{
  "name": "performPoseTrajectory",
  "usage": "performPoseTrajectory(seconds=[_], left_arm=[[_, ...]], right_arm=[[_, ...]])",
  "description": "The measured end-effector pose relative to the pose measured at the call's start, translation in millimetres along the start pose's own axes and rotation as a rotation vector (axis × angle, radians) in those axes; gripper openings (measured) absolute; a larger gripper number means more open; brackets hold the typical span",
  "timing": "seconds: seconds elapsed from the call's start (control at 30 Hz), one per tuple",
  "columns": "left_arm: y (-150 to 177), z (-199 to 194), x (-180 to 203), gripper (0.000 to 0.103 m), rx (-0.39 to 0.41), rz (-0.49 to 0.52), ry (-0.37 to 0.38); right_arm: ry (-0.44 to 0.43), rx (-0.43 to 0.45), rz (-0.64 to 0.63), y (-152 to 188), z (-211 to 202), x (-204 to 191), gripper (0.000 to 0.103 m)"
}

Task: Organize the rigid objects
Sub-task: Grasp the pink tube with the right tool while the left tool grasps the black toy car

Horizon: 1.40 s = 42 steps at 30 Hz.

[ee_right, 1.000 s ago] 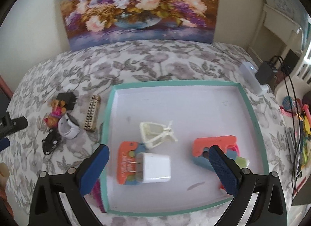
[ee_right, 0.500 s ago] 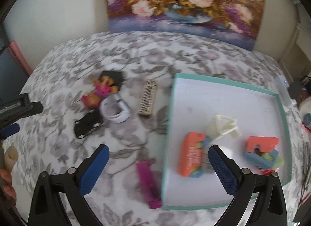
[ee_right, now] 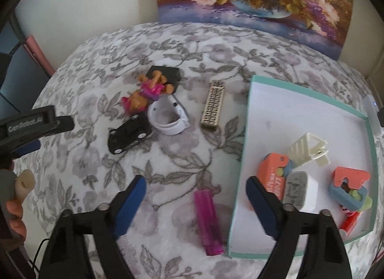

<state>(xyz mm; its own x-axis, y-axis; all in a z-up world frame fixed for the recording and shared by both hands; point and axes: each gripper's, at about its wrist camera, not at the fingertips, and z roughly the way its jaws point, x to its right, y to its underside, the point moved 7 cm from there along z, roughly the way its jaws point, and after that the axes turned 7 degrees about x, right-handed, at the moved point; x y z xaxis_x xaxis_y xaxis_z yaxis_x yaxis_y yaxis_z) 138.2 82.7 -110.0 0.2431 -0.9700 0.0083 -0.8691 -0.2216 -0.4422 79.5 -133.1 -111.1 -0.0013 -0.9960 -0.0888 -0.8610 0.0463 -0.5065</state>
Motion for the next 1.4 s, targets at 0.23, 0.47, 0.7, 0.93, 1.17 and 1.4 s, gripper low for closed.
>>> performPoseTrajectory(seconds=[0.23,0.47,0.7,0.93,1.17,1.4], left_arm=[[1,2,2,0.096,-0.010,0.010,0.009],[5,6,8,0.096,-0.024,0.038,0.010],[7,9,11,0.096,-0.034,0.047,0.014],[9,11,13,0.096,-0.042,0.055,0.016],[13,15,15,0.096,-0.057,0.055,0.019],[15,20,24,0.096,-0.073,0.059,0.040]], right_arm=[[0.006,-0.037,-0.054,9,8,-9,0.075],[-0.010,-0.071,-0.069,18,15,-13,0.062],[0.000,-0.112,-0.089,28,24,-14,0.052],[0.007,-0.124,-0.058,33,29,-2,0.036],[0.020,-0.147,-0.051,39,31,6,0.015],[0.027,-0.129,-0.061,32,37,5,0.012]])
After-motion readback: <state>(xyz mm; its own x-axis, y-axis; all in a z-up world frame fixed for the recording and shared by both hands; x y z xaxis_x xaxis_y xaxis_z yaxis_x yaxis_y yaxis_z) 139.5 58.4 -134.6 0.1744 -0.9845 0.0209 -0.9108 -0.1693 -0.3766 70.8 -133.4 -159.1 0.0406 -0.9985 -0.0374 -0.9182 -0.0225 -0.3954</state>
